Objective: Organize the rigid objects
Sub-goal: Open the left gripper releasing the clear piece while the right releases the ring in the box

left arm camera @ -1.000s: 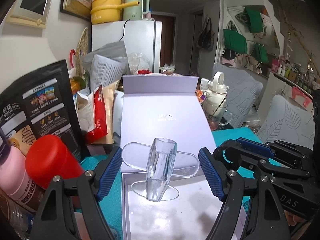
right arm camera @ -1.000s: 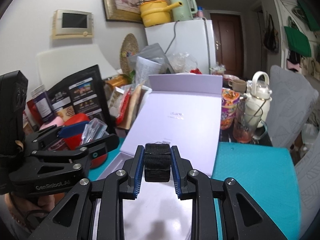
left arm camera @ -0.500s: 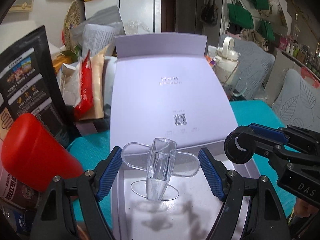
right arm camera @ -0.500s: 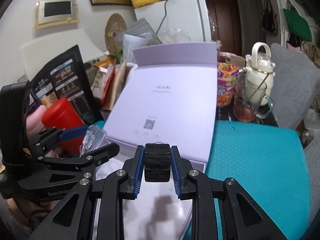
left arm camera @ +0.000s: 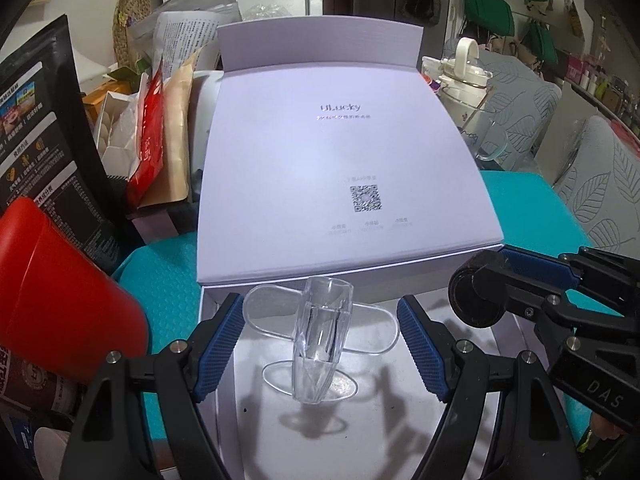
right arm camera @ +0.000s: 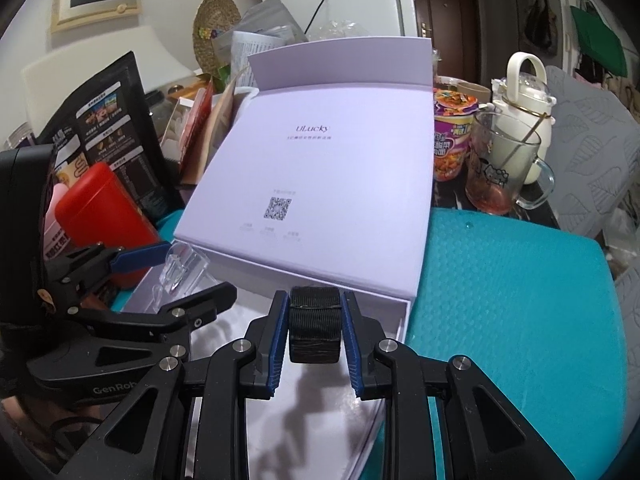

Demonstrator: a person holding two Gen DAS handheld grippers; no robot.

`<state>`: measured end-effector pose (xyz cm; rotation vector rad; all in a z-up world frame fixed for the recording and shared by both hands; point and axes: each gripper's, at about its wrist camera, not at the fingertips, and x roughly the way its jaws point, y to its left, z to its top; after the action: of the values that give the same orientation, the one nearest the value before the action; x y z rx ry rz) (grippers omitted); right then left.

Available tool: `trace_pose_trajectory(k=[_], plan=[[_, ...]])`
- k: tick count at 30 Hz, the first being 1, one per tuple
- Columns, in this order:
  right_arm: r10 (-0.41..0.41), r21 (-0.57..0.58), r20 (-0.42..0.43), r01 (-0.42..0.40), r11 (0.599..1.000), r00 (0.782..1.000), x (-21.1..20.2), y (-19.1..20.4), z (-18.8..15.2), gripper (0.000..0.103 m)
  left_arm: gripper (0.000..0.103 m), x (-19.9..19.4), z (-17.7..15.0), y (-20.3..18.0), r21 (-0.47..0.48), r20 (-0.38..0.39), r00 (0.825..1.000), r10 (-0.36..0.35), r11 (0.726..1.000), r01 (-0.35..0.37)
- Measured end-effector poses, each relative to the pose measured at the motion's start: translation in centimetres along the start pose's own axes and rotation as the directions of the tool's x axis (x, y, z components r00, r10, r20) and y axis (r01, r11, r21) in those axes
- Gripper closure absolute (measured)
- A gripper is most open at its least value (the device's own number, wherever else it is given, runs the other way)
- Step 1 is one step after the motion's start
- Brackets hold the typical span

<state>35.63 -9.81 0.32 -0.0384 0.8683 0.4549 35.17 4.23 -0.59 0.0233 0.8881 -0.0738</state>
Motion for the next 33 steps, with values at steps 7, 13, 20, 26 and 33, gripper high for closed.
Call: trace_pose_trajectory(k=[7, 13, 20, 26, 33], plan=[[-0.031, -0.005, -0.008, 0.031, 1.000, 0.999, 0.2, 0.3, 0.0, 0.077, 0.025, 0.9, 0.1, 0.6, -0.027, -0.047, 0.998, 0.050, 0.998, -0.051], [-0.044, 0.013, 0.002, 0.044, 0.999, 0.999, -0.4, 0.1, 0.2, 0.070, 0.024, 0.8, 0.2, 1.0, -0.063, -0.072, 0.997, 0.013, 0.998, -0.018], [-0.049, 0.008, 0.017, 0.049, 0.999, 0.999, -1.2, 0.3, 0.3, 0.070, 0.024, -0.3, 0.4, 0.6, -0.056, -0.058, 0.998, 0.035, 0.998, -0.038], [-0.053, 0.003, 0.040, 0.053, 0.999, 0.998, -2.3, 0.7, 0.5, 0.070, 0.024, -2.1, 0.8, 0.6, -0.054, -0.019, 0.999, 0.046, 0.997, -0.047], [-0.054, -0.016, 0.086, 0.056, 0.998, 0.995, -4.7, 1.8, 0.9, 0.070, 0.024, -4.7, 1.4, 0.7, -0.062, 0.032, 0.999, 0.037, 0.997, -0.035]])
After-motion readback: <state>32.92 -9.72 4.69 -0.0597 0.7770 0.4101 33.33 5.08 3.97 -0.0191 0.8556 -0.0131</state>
